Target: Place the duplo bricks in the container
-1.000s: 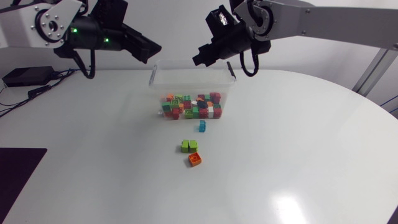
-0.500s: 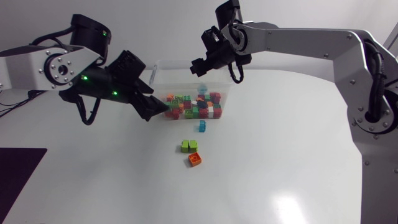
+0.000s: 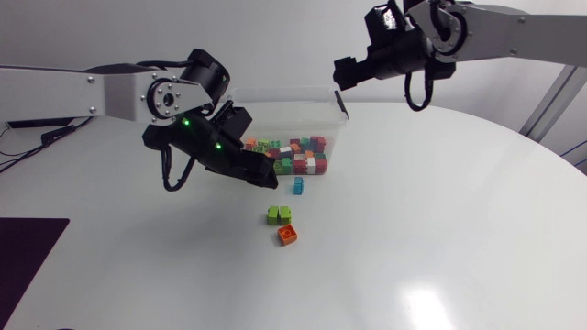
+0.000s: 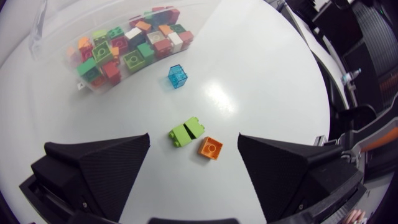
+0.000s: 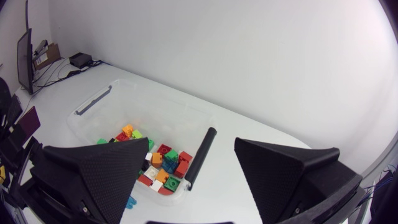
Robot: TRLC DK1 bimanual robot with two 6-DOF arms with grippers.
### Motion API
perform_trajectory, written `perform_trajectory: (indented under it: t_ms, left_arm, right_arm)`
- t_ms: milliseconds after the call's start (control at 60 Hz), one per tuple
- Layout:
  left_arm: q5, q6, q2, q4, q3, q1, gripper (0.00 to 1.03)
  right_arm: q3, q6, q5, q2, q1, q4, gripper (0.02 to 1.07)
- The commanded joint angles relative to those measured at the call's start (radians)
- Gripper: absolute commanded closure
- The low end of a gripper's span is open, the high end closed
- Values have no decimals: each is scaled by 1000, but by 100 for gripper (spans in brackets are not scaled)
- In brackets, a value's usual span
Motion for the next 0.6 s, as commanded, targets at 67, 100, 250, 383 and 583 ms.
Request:
perform_trajectory:
  t_ms: [67, 100, 250, 383, 583]
  left_arm:
    - [-3, -181, 78, -29, 71, -28, 5]
    - [-11, -198, 96, -38, 85, -40, 5]
    - [-99, -280, 208, -112, 170, -106, 5]
    - [-166, -335, 279, -135, 216, -126, 5]
    - [-238, -416, 372, -135, 247, -131, 5]
  right_arm:
    - [-140, 14, -2, -112, -26, 23, 7]
    - [-159, 12, -5, -135, -32, 24, 7]
    - [-250, 11, -14, -242, -41, 21, 7]
    - [-305, 17, -17, -311, -41, 17, 7]
    - [-382, 19, -17, -388, -31, 11, 7]
